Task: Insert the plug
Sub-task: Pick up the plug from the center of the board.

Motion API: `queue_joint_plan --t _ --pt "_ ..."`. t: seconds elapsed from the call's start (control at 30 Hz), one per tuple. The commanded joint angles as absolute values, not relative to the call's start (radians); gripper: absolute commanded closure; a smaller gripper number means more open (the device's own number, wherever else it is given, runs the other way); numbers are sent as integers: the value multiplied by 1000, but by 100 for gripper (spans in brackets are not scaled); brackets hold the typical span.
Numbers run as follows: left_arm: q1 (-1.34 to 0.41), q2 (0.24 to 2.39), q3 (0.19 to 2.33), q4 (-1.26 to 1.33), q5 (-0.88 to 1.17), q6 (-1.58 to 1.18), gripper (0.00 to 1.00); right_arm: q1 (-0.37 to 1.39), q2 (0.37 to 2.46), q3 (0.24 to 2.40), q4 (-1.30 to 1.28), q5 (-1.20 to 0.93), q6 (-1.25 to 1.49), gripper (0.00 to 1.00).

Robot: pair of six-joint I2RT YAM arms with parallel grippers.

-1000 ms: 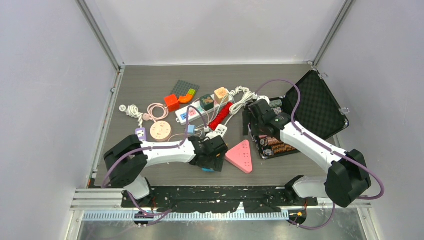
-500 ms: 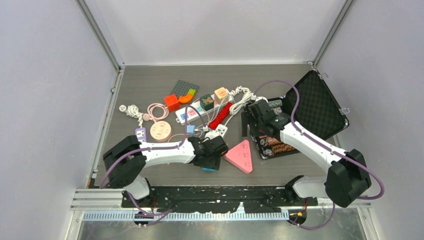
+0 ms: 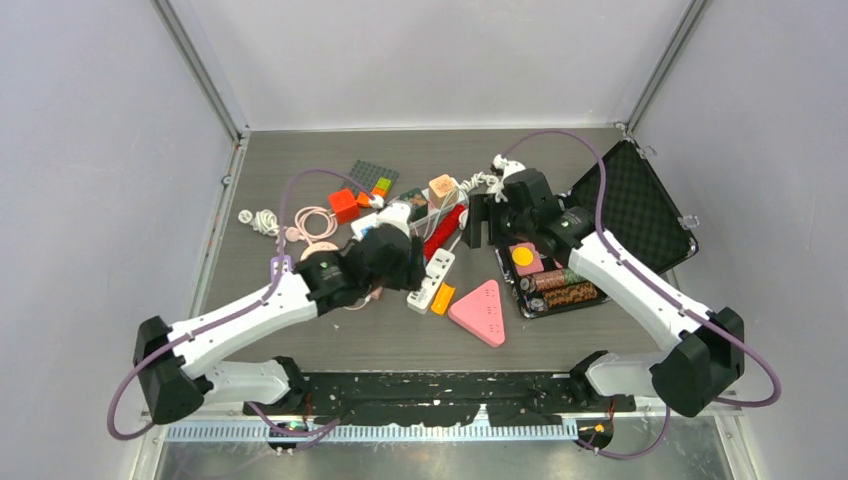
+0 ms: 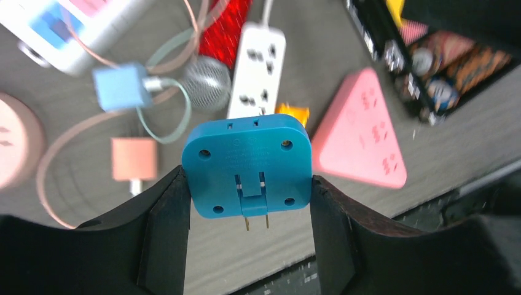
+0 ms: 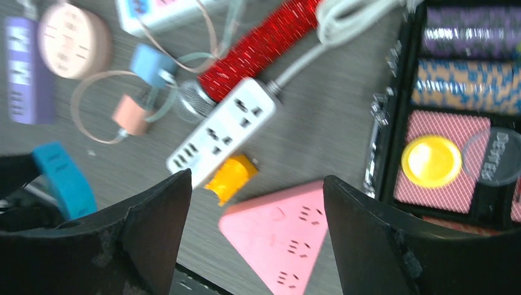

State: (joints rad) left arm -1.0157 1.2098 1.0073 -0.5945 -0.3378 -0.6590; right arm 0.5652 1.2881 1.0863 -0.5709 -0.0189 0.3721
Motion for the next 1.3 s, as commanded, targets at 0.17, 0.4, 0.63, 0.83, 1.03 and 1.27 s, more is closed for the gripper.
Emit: queue_joint_plan --t 0.17,0.4,0.63,0.83,1.03,1.27 --pt "-728 1149 1222 -588 -210 -524 54 569 1212 1228 -335 -268 348 17" --pt "-685 1123 1248 -478 -77 -367 54 627 1254 1284 -206 -296 350 17" --pt "-672 1103 1230 -432 -30 -164 54 689 1334 1453 -244 -282 366 18" --pt "-672 1079 1214 -396 47 -76 54 707 1395 1555 -345 -266 350 26" --pt "-671 1019 1161 -331 93 -6 51 707 1436 1608 -443 -358 314 38" --pt "-672 993 1148 -310 122 -5 48 711 1479 1646 -484 -447 299 56"
